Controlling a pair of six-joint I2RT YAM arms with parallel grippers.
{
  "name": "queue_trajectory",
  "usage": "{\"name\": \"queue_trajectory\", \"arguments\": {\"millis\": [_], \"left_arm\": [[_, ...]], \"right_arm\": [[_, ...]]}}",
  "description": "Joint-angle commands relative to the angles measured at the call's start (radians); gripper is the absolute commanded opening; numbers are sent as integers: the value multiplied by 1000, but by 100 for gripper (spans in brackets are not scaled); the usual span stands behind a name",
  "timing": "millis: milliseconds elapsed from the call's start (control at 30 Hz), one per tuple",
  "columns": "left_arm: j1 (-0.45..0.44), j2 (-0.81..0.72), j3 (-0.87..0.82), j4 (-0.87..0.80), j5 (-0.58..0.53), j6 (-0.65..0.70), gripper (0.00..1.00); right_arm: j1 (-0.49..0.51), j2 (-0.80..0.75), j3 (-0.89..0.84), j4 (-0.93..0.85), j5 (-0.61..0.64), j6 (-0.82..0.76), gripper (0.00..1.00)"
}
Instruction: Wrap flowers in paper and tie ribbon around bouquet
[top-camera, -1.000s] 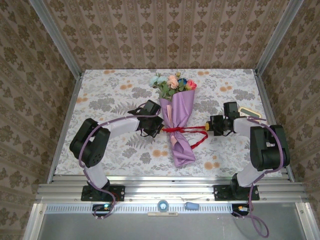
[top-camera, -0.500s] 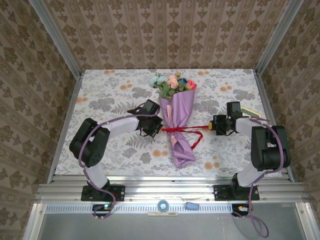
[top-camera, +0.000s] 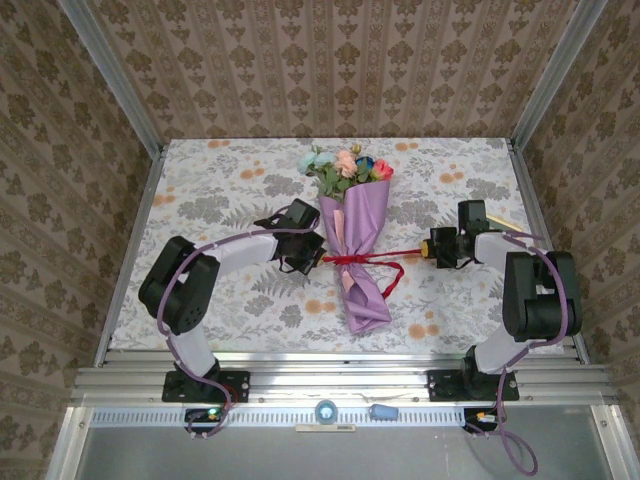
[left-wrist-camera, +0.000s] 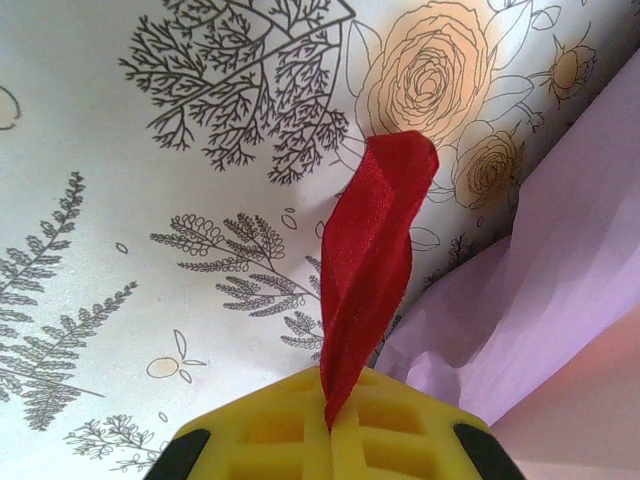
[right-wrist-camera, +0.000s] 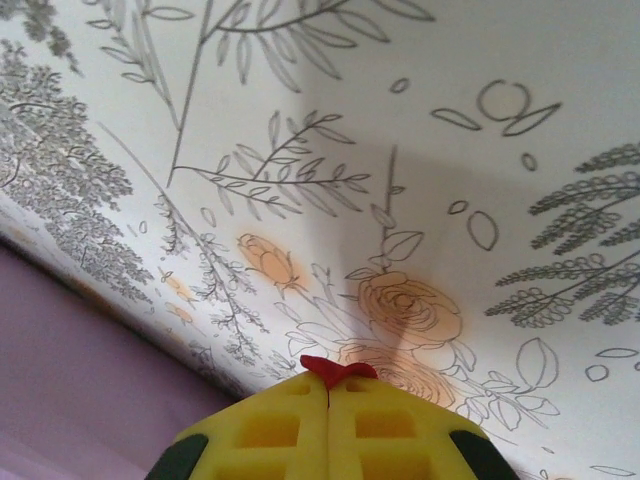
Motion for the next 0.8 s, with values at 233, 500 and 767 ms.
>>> {"name": "queue_trajectory", "arguments": {"millis": [233, 500, 767], "left_arm": [[27, -24, -10, -38, -24, 22, 0], [40, -32, -23, -35, -25, 23, 0], [59, -38, -37, -31, -27, 30, 0]], "right_arm": [[-18, 6, 44, -76, 54, -60, 0], [-22, 14, 64, -102, 70, -88, 0], [-22, 21, 73, -129, 83, -119, 0]]}}
